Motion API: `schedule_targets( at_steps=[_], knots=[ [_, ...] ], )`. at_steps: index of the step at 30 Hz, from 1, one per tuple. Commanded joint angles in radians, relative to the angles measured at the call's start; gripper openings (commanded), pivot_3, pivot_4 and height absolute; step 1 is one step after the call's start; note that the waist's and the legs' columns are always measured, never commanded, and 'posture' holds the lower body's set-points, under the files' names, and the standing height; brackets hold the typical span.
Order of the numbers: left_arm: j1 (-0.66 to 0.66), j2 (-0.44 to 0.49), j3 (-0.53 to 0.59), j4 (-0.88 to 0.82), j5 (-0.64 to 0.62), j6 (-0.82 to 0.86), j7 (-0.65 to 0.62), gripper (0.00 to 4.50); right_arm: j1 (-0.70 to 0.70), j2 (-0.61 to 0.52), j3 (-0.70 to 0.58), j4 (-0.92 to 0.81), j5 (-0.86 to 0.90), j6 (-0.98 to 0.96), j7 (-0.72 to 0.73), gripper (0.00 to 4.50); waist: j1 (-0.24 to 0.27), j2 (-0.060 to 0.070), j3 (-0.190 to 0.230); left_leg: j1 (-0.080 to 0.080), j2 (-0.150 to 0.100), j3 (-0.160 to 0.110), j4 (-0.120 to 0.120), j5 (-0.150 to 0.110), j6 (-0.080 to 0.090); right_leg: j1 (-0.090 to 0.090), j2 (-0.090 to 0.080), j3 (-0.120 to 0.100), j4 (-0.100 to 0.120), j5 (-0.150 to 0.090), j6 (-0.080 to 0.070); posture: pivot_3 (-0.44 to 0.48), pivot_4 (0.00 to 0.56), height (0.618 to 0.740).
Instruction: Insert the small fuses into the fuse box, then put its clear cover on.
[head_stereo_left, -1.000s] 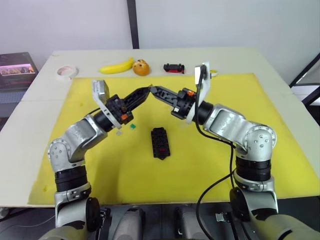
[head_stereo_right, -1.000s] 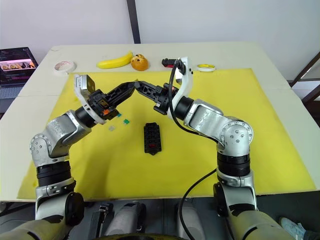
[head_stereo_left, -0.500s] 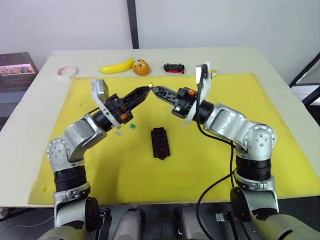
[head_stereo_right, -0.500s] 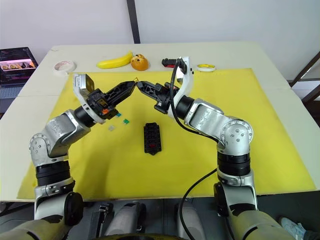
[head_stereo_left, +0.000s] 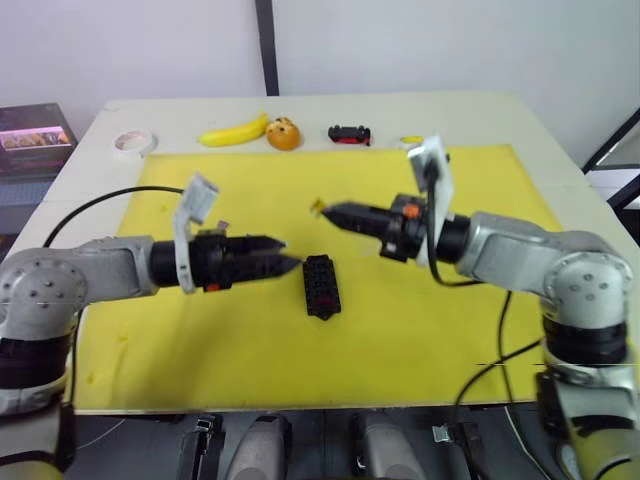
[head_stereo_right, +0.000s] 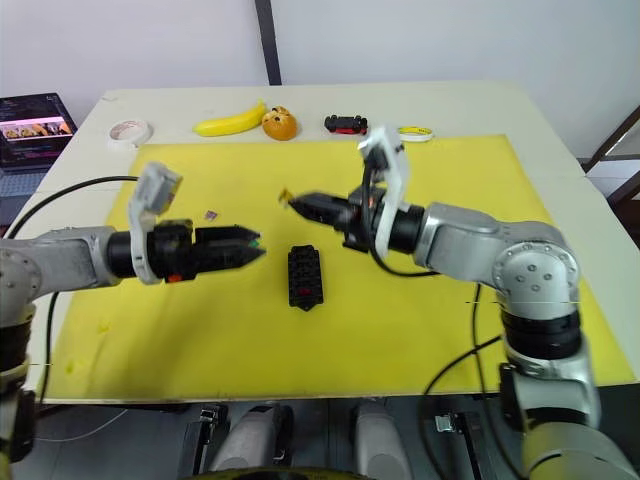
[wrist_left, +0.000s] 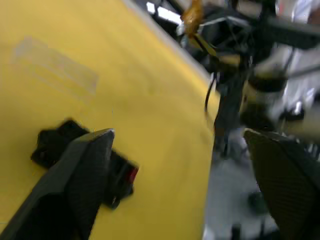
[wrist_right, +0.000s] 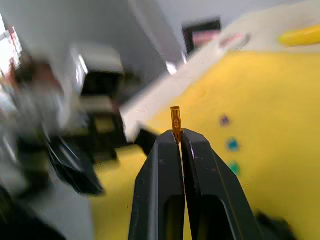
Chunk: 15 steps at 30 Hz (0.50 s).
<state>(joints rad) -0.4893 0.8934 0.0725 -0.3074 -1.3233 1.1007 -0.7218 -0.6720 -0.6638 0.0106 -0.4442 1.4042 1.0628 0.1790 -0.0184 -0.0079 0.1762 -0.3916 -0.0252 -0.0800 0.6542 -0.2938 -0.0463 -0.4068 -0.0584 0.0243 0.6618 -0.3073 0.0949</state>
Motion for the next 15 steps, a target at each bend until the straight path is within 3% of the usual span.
schedule_targets(
  at_steps=[1,6,15],
  knots=[
    [0.010,0.056,-0.126,-0.031,0.321,-0.270,-0.320,4.42,0.019,-0.117,0.116,-0.120,-0.260,-0.083,0.267,0.00,0.002,0.000,0.000,0.000,0.000,0.000,-0.003,0.001,-0.001,-0.001,0.000,0.000,0.000,0.000,0.000,0.000,0.150,0.740],
    [0.053,0.056,-0.244,0.022,0.655,-0.631,-0.535,4.42,0.056,-0.203,0.267,-0.146,-0.573,-0.242,0.474,0.00,-0.001,0.001,0.001,0.000,0.006,0.000,-0.006,0.001,-0.002,-0.002,0.001,0.000,-0.003,0.000,-0.001,0.000,0.150,0.740],
    [0.037,-0.106,-0.286,0.118,0.874,-0.803,-0.494,4.42,0.040,-0.165,0.373,-0.074,-0.871,-0.379,0.617,0.00,0.007,-0.001,0.002,-0.003,0.004,-0.001,-0.004,0.000,0.000,-0.001,-0.004,-0.002,-0.006,0.000,0.000,0.000,0.150,0.740]
  ],
)
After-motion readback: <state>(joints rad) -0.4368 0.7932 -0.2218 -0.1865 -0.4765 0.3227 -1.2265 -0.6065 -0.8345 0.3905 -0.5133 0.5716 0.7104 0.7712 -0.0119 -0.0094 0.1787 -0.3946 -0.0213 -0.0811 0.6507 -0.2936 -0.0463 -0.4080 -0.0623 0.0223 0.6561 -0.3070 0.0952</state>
